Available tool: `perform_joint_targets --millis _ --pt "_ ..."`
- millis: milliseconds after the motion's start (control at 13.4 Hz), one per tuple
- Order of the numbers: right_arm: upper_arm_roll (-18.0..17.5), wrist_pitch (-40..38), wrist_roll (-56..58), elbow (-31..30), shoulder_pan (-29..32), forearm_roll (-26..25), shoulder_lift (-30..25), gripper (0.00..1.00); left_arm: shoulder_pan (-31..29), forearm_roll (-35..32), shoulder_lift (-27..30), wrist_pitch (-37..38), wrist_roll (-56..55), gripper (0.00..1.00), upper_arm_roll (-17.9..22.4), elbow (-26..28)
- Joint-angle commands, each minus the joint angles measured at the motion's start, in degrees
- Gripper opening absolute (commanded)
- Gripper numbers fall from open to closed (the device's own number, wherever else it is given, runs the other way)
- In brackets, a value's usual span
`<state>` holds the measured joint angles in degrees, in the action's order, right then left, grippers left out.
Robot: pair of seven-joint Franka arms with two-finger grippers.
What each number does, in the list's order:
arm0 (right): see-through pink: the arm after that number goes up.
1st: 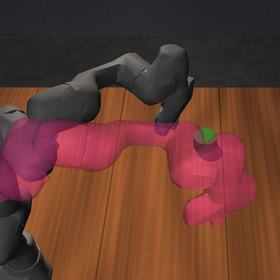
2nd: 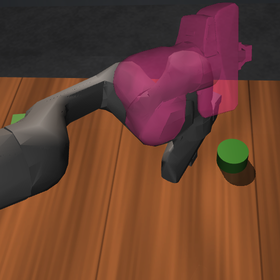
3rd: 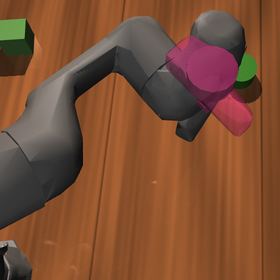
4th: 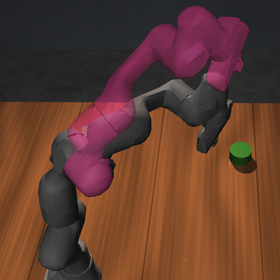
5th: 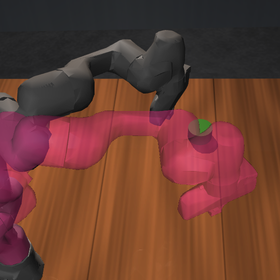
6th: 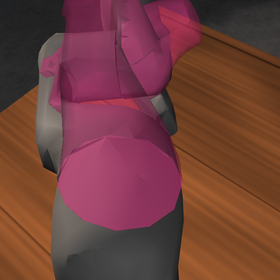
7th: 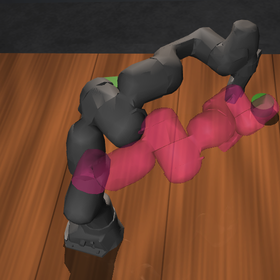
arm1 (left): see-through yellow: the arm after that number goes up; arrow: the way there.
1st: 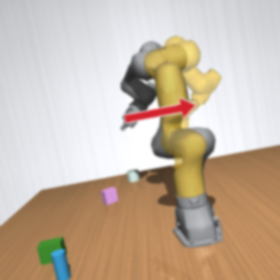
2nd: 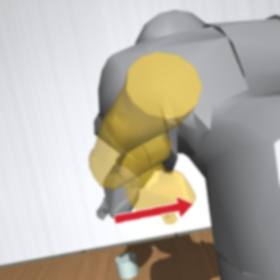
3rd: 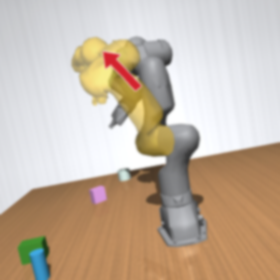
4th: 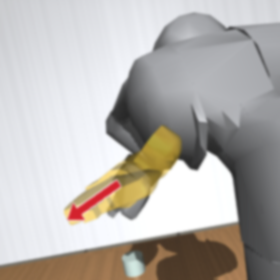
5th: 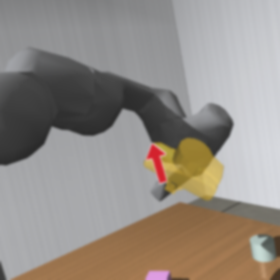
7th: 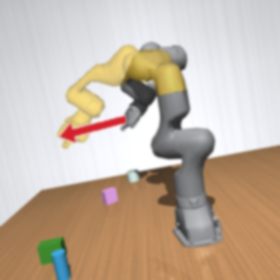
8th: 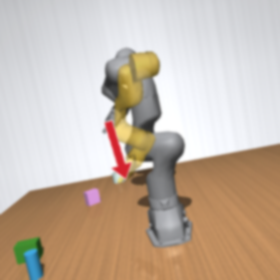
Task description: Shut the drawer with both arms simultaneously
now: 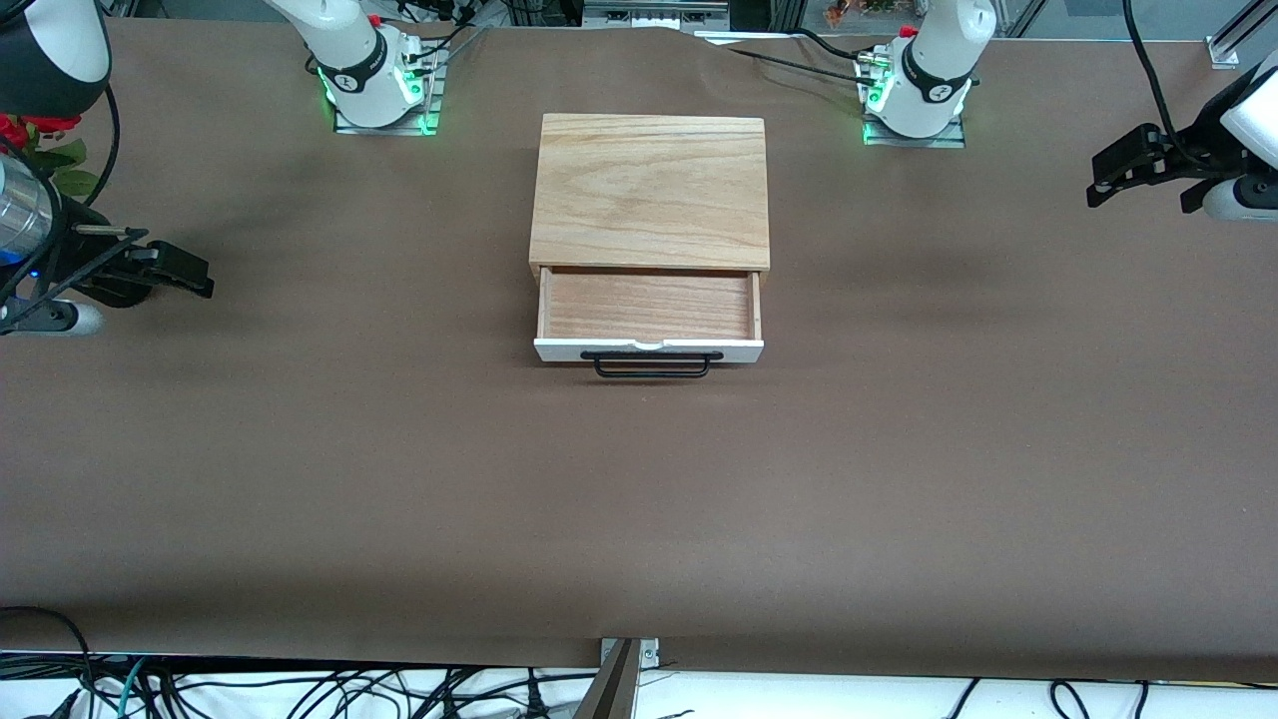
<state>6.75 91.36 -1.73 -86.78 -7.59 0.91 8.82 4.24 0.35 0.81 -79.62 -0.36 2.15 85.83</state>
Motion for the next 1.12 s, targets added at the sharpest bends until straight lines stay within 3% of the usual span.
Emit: perform_joint_targets --millis 0,1048 --pt "-0.16 -0.39 0.06 1.79 0.47 -1.00 1.02 1.00 -0.20 0.88 -1.07 1.58 1.15 1.00 0.05 -2.34" --pt "-0.16 -0.39 -0.90 1.79 0.21 -0.56 1.11 1.00 -0.20 0.88 -1.42 1.58 1.06 1.00 0.05 -2.43"
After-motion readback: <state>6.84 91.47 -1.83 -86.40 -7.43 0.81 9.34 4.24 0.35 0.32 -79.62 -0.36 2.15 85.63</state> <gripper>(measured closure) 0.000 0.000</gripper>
